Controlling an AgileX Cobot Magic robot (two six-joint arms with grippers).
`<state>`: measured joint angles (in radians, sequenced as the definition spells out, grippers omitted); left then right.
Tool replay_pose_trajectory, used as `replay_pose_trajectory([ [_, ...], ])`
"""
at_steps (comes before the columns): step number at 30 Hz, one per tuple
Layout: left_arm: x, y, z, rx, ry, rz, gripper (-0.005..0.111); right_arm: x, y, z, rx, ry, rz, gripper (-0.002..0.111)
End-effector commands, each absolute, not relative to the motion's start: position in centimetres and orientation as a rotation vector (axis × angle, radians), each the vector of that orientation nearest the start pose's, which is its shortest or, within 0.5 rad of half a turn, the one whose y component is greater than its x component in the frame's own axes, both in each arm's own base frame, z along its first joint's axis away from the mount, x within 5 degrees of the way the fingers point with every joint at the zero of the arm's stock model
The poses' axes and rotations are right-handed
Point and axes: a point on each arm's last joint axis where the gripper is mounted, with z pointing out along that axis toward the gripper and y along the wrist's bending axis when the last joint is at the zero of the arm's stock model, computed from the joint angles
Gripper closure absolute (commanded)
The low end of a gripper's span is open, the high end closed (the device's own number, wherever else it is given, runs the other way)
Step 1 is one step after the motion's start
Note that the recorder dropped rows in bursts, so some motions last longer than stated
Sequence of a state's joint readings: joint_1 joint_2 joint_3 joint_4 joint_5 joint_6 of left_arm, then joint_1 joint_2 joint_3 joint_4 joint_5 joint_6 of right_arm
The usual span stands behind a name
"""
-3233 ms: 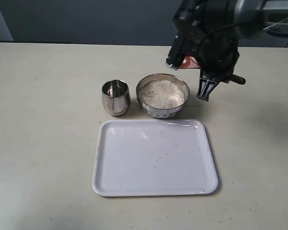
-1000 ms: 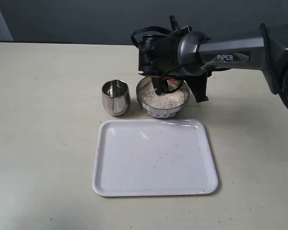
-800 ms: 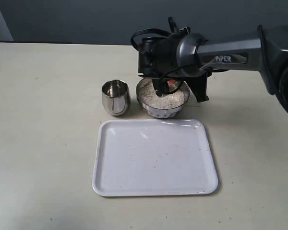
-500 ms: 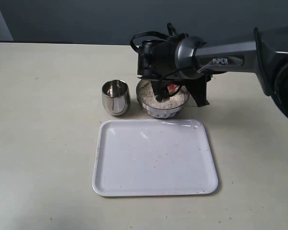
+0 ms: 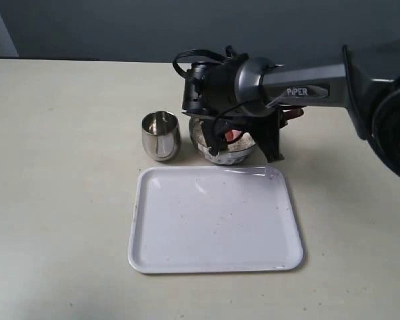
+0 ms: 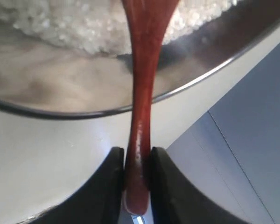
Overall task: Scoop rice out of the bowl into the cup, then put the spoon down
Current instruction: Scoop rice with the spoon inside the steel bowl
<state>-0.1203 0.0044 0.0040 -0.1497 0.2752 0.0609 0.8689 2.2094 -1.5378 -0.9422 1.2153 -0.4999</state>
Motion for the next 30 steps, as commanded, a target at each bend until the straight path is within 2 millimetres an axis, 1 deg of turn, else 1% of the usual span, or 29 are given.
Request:
replay_pose_trajectory([
  [1,5.4,-1.1,19.0,0.071,1.745,-0.187,0.106,32.2,27.5,14.7,-2.324,1.799,-1.296,0.109],
  [11,5.4,-1.1,19.0,0.071,1.745,-0.187,0.106,32.8,26.8,14.7,-2.304,1.846,-1.285,0.109],
  [14,5.4,-1.1,19.0,0.071,1.745,-0.187,0.106,33.0,26.7,14.8,-2.286,1.892,-1.242,0.109],
  [21,5.4,-1.1,19.0,0.071,1.745,-0.187,0.106,33.8,27.2,16.1,-2.187,2.008,-1.094,0.109],
  [30,5.4,-1.1,19.0,0.071,1.745,-0.187,0.106,34.1,26.7,15.9,-2.169,2.095,-1.005,0.109],
])
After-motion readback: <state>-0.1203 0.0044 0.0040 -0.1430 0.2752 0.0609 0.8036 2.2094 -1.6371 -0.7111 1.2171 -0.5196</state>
